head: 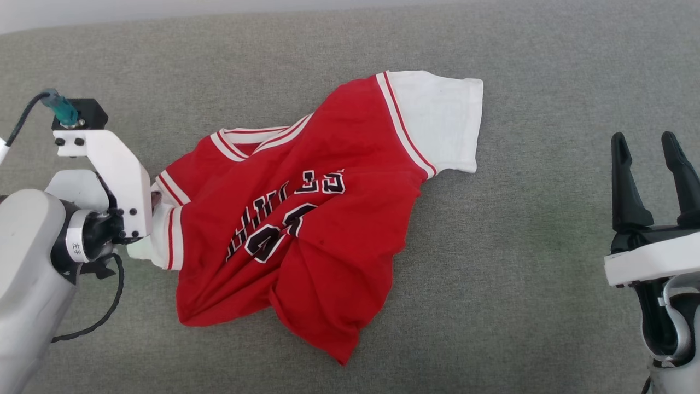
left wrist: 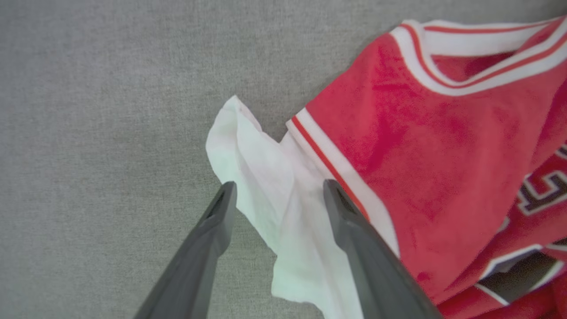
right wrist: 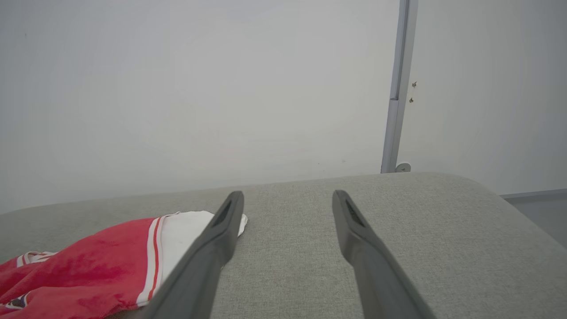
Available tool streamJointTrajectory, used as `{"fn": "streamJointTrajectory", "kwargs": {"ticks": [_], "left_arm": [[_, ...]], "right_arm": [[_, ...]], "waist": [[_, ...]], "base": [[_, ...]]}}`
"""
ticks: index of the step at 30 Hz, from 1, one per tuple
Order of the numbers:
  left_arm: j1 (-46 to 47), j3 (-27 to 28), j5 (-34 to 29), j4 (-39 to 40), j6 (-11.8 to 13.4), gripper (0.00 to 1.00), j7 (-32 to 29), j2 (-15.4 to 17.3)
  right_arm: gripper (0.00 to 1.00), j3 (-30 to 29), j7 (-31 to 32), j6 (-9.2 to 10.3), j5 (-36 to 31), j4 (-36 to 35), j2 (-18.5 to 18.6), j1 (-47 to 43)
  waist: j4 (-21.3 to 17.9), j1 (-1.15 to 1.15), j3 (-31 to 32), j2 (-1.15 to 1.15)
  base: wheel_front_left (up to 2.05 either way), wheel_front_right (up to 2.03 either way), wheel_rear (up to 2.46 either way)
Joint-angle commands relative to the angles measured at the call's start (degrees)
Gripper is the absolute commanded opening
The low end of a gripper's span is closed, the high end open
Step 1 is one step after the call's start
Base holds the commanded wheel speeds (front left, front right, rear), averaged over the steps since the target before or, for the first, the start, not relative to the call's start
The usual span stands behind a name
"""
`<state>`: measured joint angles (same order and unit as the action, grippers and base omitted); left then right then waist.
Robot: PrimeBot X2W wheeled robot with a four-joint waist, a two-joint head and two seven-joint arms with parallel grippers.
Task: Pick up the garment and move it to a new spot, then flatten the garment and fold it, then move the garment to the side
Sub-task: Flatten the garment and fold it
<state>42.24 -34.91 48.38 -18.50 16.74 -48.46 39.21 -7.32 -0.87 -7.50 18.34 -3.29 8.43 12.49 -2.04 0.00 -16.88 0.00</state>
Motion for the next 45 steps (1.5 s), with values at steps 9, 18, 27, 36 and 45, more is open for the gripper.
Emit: {"fn": "streamJointTrajectory", "kwargs": {"ticks": [9,18,27,36,45], "left_arm": [[2.5,0.1,0.3,-9.8,-2.4,0.00,2.9,-2.7],[-0.9,1.4,1.3,-7.5,0.3,0.00,2.3,-0.2],[-5.9,3.2,3.6,-5.0,1.9,0.11,4.1,0.2],[-7.6,6.5,3.8,0.0,-1.4,1.00,15.5,-0.6],[-13.9,8.4,-0.3,9.8,-5.5,1.00,35.7,-2.4]], "right_arm": [[1.00,-0.5,-0.2,0.02,0.2,0.0,0.8,0.7],[1.00,-1.5,0.7,0.02,-0.9,-1.1,0.4,-0.5],[1.00,-0.8,1.8,0.02,-0.3,-1.2,0.6,-0.1],[1.00,2.5,3.3,0.02,1.2,0.3,2.6,0.9],[1.00,6.2,5.9,0.02,1.4,4.4,7.3,4.3]], "waist": [[0.5,0.00,-0.7,0.00],[3.1,0.00,0.2,0.00],[4.3,0.00,-0.2,0.00],[5.1,0.00,-0.1,0.00],[8.6,0.00,0.7,0.00]], "base": [[0.00,0.00,0.00],[0.00,0.00,0.00],[0.00,0.00,0.00],[0.00,0.00,0.00],[0.00,0.00,0.00]]}}
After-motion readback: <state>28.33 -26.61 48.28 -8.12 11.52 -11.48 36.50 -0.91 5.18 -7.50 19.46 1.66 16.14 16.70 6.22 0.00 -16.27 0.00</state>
